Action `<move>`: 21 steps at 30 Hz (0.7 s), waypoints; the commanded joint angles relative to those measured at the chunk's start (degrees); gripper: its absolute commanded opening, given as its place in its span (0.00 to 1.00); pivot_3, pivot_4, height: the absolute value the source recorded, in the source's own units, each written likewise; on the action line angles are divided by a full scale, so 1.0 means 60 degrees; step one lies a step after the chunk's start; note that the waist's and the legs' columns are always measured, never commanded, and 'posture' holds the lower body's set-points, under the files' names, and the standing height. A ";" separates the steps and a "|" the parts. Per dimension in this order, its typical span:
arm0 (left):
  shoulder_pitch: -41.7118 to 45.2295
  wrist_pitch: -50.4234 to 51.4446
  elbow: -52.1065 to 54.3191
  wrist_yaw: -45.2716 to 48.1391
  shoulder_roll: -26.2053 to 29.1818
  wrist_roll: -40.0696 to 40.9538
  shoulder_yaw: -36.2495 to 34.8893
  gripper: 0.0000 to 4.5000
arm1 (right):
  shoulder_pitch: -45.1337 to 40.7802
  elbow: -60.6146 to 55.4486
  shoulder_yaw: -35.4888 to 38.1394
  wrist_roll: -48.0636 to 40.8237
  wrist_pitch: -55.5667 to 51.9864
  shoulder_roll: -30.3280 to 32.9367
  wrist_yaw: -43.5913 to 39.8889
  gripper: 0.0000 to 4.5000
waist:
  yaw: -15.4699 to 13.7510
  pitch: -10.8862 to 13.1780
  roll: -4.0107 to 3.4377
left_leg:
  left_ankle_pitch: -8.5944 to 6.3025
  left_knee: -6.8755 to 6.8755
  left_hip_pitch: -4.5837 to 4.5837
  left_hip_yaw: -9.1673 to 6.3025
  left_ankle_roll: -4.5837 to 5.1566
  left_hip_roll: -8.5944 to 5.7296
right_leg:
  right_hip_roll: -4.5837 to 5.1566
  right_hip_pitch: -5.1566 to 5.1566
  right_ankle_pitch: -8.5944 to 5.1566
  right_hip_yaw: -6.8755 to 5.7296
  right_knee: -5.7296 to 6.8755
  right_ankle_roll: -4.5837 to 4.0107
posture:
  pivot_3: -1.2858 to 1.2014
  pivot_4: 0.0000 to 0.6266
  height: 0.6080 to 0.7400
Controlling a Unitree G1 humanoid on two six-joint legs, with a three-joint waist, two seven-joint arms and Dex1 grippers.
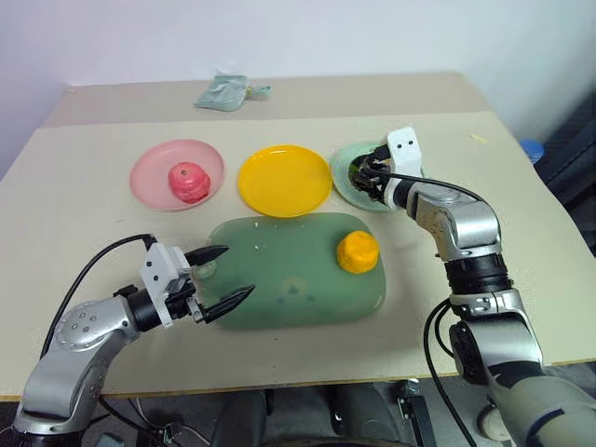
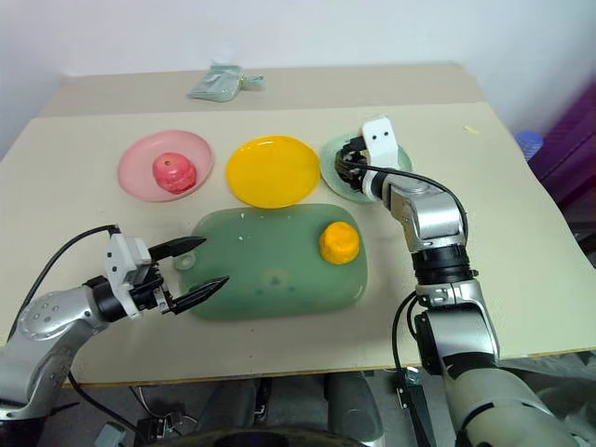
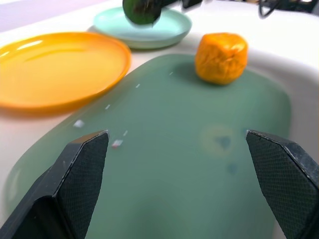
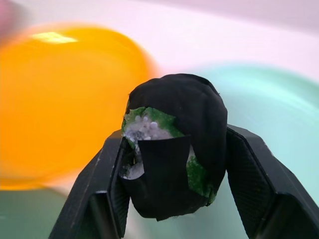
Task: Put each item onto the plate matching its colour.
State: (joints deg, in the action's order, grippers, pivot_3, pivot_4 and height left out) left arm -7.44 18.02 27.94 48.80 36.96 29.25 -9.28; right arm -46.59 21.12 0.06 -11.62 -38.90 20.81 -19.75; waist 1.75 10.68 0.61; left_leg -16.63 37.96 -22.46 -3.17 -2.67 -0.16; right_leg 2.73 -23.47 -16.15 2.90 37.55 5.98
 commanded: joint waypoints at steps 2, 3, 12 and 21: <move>0.0083 0.0049 0.0406 -0.0095 0.0023 0.0132 0.0013 1.00 | -0.0434 -0.0287 0.0134 0.0111 0.1431 0.0269 -0.0685 0.97 | 0.0130 0.0004 -0.0007 | 0.0000 -0.0003 -0.0003 -0.0002 0.0000 0.0002 | -0.0001 -0.0002 0.0000 0.0000 0.0001 0.0000 | 0.52 0.24 1.00; 0.0039 0.0048 0.0438 -0.0095 0.0033 0.0151 -0.0014 1.00 | -0.0279 -0.0763 0.0110 0.0022 0.1560 0.0399 -0.1000 0.99 | 0.0140 0.0007 -0.0011 | -0.0001 -0.0003 -0.0003 -0.0002 0.0001 0.0003 | -0.0001 -0.0003 0.0000 0.0002 0.0000 0.0000 | 0.52 0.24 1.00; -0.0262 -0.0160 0.0311 0.0116 0.0076 0.0156 -0.0097 1.00 | 0.3751 -0.6185 0.0083 -0.2623 0.0932 0.2998 -0.5824 0.99 | -0.0139 0.0007 -0.0014 | -0.0013 0.0003 0.0008 -0.0028 0.0023 0.0020 | 0.0015 0.0052 0.0000 -0.0014 -0.0050 0.0003 | 0.52 0.24 1.00; 0.0076 -0.0444 -0.0261 0.0495 0.0035 -0.0034 0.0105 1.00 | 0.4394 -0.5526 -0.1145 -0.1477 0.0857 0.2758 -0.5187 0.93 | -0.0112 0.0001 -0.0010 | -0.0013 0.0014 0.0025 -0.0020 0.0022 0.0012 | -0.0008 0.0055 0.0000 -0.0010 -0.0034 0.0000 | 0.52 0.24 1.00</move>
State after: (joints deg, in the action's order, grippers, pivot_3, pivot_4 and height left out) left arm -6.94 16.79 26.35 51.21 37.11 29.19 -8.38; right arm -20.30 -12.75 -5.24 -21.36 -33.48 38.37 -51.76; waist 1.08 10.69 0.55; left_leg -16.70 38.05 -22.31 -3.28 -2.53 -0.09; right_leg 2.69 -23.14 -16.15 2.84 37.33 5.98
